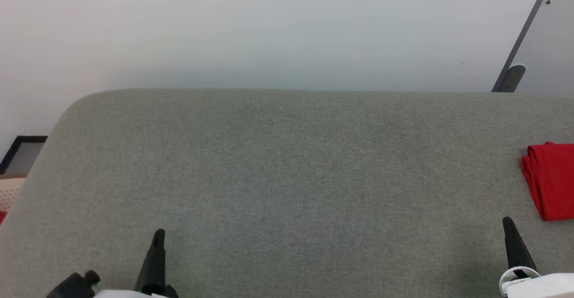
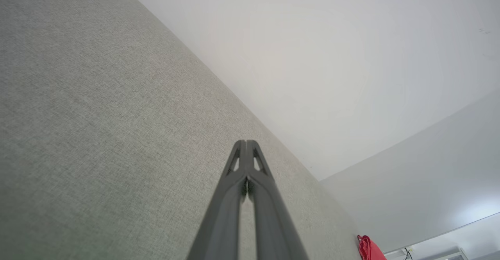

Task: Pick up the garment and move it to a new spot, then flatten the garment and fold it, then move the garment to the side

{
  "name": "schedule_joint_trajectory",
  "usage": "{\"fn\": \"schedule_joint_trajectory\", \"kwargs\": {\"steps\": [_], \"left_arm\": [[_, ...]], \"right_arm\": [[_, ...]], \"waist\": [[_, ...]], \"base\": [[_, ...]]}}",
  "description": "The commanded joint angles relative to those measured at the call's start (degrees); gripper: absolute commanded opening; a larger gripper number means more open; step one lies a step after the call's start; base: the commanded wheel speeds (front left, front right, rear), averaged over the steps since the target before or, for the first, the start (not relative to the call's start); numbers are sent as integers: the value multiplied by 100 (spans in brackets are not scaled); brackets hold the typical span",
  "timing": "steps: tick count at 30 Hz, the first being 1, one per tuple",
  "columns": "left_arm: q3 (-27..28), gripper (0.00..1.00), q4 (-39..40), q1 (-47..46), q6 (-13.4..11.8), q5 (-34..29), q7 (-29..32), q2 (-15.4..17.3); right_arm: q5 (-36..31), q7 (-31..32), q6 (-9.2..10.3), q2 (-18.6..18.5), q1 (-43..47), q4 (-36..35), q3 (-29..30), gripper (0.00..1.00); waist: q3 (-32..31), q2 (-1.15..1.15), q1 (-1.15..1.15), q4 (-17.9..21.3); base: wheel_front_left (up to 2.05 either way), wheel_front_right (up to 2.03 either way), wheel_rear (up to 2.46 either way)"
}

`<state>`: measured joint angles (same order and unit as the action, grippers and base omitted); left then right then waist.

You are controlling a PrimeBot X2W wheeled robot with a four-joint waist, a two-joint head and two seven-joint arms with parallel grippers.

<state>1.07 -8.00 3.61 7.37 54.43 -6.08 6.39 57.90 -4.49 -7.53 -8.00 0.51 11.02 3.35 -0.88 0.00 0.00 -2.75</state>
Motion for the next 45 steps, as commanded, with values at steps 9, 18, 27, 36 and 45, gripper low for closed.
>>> {"fn": "schedule_joint_trajectory", "kwargs": {"steps": [9,18,27,36,45], "left_arm": [[68,0,-44,-241,9,666,162,-11],[110,0,-131,-366,11,1204,312,-40],[155,0,-213,-481,12,1690,453,-69],[198,0,-288,-584,14,2135,589,-99],[239,0,-359,-686,15,2550,714,-131]], "right_arm": [[594,177,3,67,-219,2,79,0],[1057,327,4,141,-301,49,117,0],[1486,463,4,209,-376,95,154,0],[1880,598,5,265,-439,134,187,0],[2247,713,5,326,-503,173,221,0]], "waist": [[12,0,0,30],[23,0,0,60],[35,0,0,90],[46,0,0,120],[58,0,0,150]], "base": [[0,0,0],[0,0,0],[0,0,0],[0,0,0],[0,0,0]]}}
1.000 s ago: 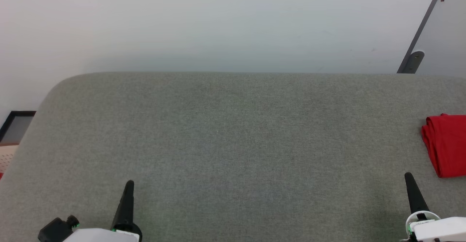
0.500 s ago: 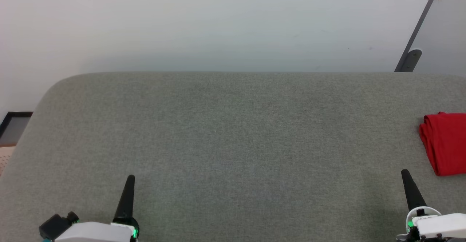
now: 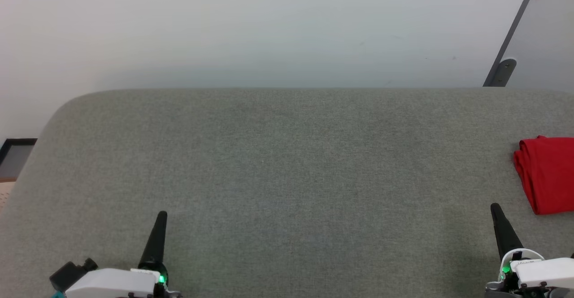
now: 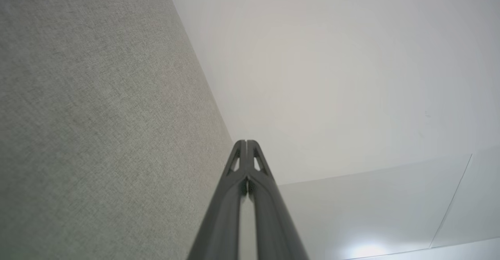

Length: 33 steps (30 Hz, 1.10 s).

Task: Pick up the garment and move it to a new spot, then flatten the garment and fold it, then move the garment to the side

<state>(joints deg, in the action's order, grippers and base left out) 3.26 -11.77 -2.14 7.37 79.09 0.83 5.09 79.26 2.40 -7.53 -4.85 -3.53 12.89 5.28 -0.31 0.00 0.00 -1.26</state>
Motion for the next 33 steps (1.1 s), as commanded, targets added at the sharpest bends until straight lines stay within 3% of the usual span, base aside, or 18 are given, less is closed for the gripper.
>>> {"fn": "schedule_joint_trajectory", "kwargs": {"steps": [1,33], "left_arm": [[25,0,12,-122,16,127,34,-4],[166,0,-205,-389,20,1322,410,-103]], "right_arm": [[152,35,6,17,-107,-10,31,0],[1213,380,7,184,-282,104,121,0]], "waist": [[2,0,0,5],[42,0,0,109]], "base": [[0,0,0],[0,0,0]]}}
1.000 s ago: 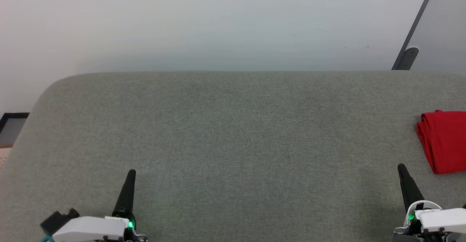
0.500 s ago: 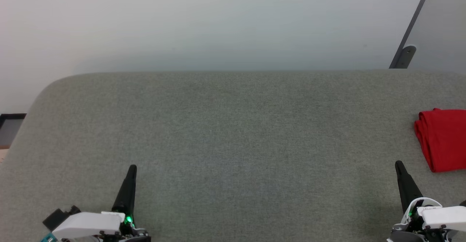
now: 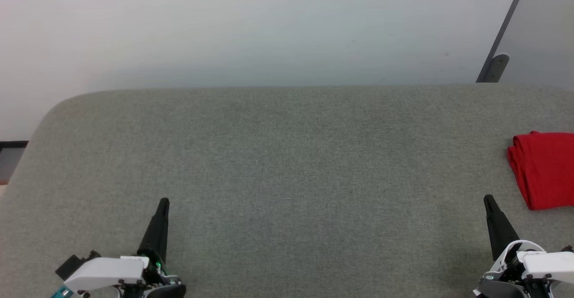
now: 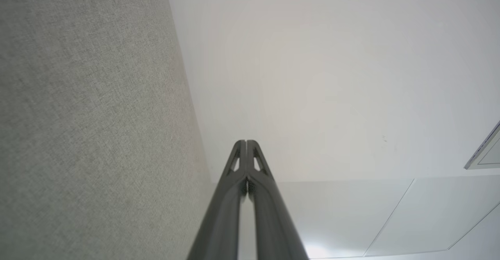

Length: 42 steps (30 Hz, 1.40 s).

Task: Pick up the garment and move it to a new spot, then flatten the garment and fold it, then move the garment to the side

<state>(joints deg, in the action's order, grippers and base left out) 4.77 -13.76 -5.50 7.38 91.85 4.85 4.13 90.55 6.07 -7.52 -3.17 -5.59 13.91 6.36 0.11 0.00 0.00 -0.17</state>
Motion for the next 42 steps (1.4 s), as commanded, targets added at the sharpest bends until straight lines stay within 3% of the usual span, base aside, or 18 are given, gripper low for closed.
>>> {"fn": "schedule_joint_trajectory", "kwargs": {"steps": [1,42], "left_arm": [[19,0,-12,-64,19,69,23,-10],[92,0,-36,-100,20,123,108,-61]], "right_arm": [[101,28,6,20,-84,3,16,0],[193,65,6,43,-77,15,26,0]], "waist": [[1,0,0,3],[6,0,0,17]], "base": [[0,0,0],[0,0,0]]}}
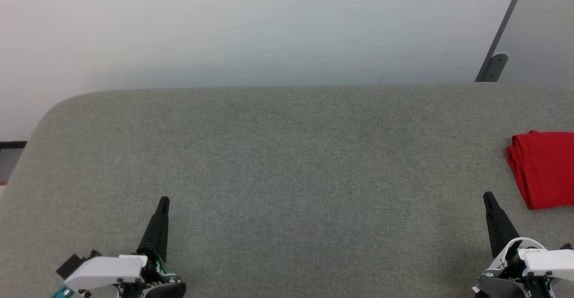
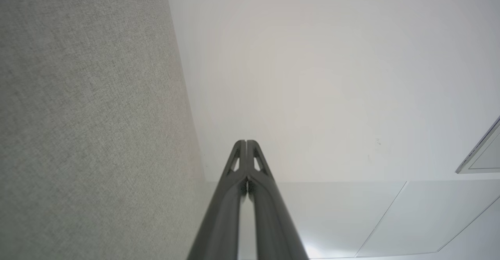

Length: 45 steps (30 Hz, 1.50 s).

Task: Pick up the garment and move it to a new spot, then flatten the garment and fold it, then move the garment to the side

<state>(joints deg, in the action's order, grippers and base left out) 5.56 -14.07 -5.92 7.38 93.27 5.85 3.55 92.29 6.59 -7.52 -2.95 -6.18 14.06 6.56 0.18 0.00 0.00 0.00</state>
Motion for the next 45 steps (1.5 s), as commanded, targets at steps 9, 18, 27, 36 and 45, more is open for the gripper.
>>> {"fn": "schedule_joint_trajectory", "kwargs": {"steps": [9,18,27,36,45], "left_arm": [[24,0,-5,-59,20,-30,13,-13],[35,0,-6,-60,20,-44,25,-19],[44,0,-7,-61,20,-50,36,-26],[52,0,-7,-62,20,-48,46,-32],[57,0,-6,-63,20,-52,51,-37]], "right_arm": [[17,14,6,22,-17,1,6,0],[17,15,6,22,-18,1,6,0],[16,15,6,22,-18,1,7,0],[15,16,6,22,-18,1,7,0],[15,16,6,23,-18,1,7,0]], "waist": [[0,0,0,0],[0,0,0,0],[0,0,0,0],[0,0,0,0],[0,0,0,0]], "base": [[0,0,0],[0,0,0],[0,0,0],[0,0,0],[0,0,0]]}}
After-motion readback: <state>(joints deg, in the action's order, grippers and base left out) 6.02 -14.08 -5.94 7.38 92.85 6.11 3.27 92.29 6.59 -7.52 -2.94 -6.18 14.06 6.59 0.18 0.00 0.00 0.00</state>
